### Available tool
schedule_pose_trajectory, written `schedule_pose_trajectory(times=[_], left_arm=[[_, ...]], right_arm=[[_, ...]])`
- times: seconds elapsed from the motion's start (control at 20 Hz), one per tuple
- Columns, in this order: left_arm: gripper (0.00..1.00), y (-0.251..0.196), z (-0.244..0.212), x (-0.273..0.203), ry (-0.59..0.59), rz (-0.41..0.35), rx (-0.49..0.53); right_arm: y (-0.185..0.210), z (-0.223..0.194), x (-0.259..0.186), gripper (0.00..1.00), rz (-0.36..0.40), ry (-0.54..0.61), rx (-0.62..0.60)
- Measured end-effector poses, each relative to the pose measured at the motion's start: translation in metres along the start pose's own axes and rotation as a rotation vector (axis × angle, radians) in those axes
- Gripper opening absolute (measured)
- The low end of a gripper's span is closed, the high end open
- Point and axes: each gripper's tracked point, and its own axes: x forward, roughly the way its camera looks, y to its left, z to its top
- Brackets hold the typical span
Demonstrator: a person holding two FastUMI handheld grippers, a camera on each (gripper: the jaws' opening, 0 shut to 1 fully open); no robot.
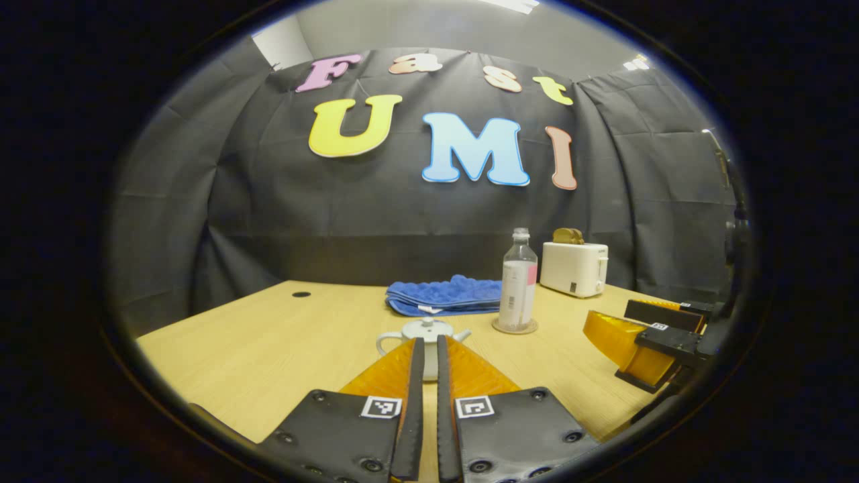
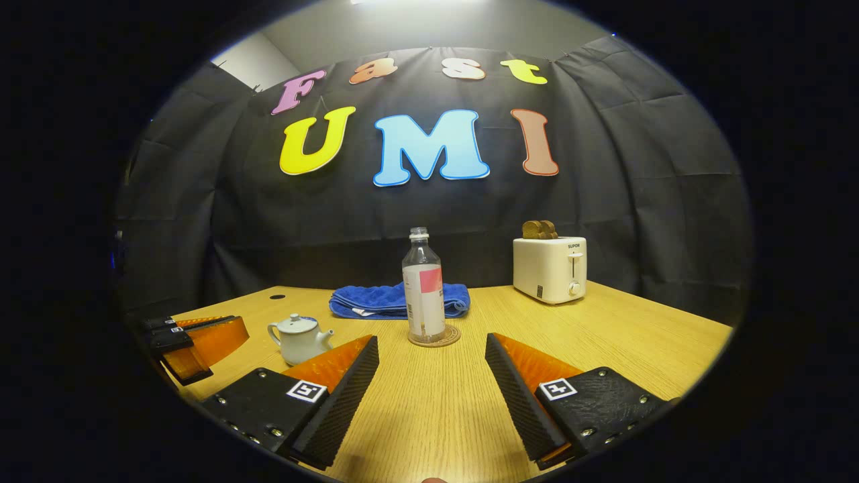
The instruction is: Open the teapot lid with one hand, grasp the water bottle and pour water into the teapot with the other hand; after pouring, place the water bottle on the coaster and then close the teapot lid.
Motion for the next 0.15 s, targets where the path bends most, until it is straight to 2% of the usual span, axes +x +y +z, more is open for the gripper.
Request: schedule_pose_trajectory(times=[0.15], left_arm=[[0.14, -0.0002, 0.0047, -0.002, -0.012, 0.018, 0.025]], right_arm=[[0.0013, -0.0012, 0.0009, 0.99, -0.003, 0.001, -0.011]])
